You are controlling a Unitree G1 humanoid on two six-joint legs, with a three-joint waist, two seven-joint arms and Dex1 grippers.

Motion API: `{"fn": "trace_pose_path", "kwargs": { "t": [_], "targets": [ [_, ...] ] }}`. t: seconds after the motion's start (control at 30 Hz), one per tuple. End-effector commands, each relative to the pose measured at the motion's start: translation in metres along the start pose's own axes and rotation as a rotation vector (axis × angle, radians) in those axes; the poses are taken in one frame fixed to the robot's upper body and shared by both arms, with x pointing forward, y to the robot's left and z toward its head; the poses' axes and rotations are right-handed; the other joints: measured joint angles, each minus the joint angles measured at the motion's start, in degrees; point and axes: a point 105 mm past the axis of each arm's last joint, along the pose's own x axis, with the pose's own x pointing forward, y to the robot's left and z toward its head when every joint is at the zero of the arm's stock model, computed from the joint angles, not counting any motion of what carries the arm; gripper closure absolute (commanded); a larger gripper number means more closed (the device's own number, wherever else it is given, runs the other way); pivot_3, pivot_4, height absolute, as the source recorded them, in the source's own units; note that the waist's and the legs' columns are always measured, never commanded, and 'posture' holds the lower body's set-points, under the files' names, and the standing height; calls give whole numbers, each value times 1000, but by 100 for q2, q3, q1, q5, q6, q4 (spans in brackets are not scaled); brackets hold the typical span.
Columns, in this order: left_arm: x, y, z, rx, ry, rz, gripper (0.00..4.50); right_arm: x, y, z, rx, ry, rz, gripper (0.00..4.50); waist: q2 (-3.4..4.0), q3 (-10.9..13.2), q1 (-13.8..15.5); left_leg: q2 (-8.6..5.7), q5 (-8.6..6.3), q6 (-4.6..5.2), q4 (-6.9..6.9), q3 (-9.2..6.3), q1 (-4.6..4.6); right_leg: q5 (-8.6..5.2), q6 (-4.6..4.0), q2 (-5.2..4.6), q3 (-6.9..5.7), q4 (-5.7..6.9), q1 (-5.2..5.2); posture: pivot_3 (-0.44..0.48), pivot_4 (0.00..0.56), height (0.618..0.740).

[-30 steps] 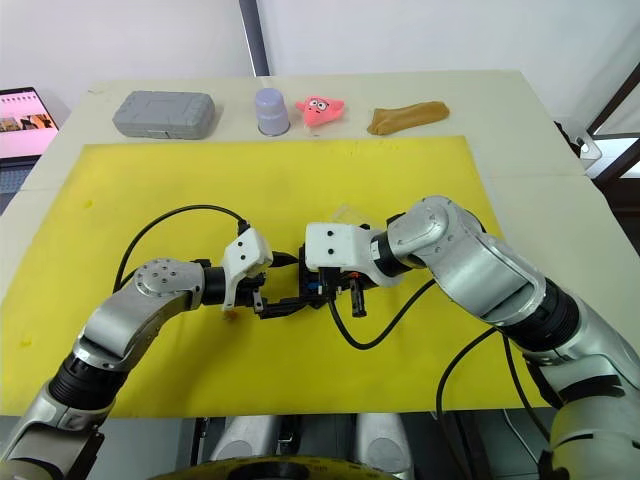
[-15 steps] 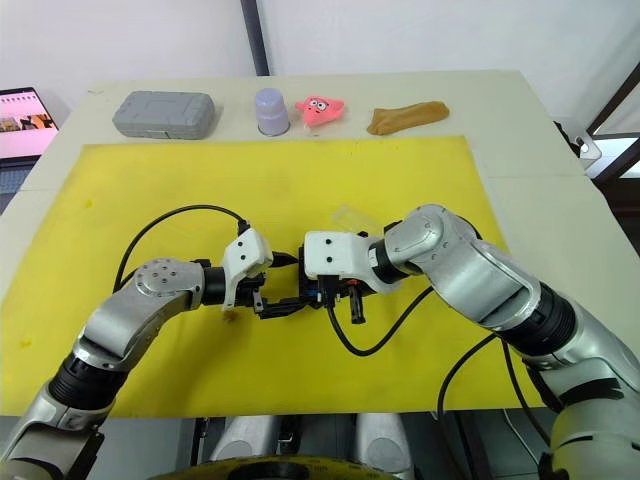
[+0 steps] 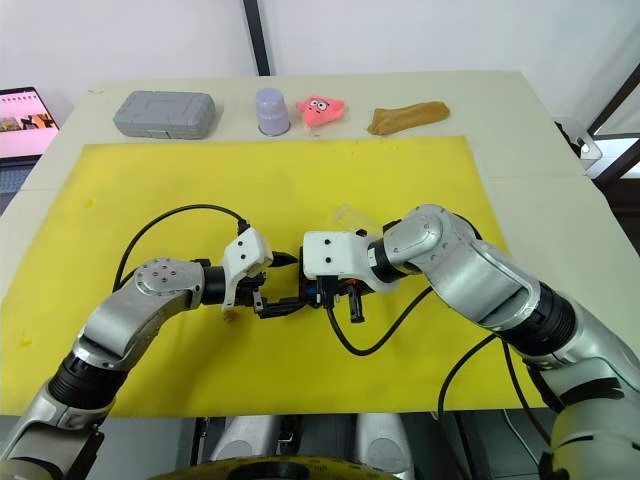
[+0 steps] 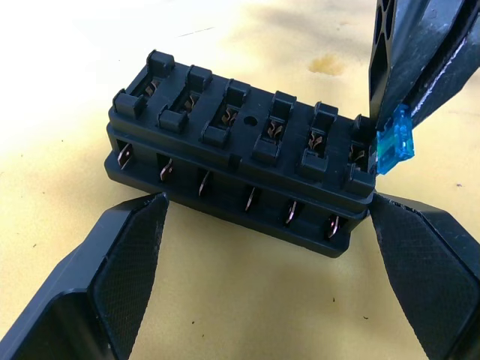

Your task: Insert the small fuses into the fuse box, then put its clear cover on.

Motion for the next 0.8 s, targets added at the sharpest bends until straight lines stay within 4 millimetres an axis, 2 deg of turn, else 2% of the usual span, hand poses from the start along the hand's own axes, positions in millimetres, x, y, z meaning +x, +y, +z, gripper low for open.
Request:
{"fn": "trace_pose_path", "kwargs": {
  "t": [0.03,0.6,0.8],
  "targets": [
    [0,-1,10,42,-24,-1,70,-8,-4,6,-41,-9,-36,4500,0,0,0,0,0,0,0,0,0,0,0,0,0,0,0,0,150,731],
    [0,-1,10,41,-25,2,70,-10,-11,11,-27,-26,-58,4500,0,0,1,0,0,0,0,0,0,0,0,0,0,0,0,0,150,731],
    [0,-1,10,39,-26,6,70,-6,-6,9,-11,-25,-31,4500,0,0,0,0,0,0,0,0,0,0,0,0,0,0,0,0,150,731]
  ]
}}
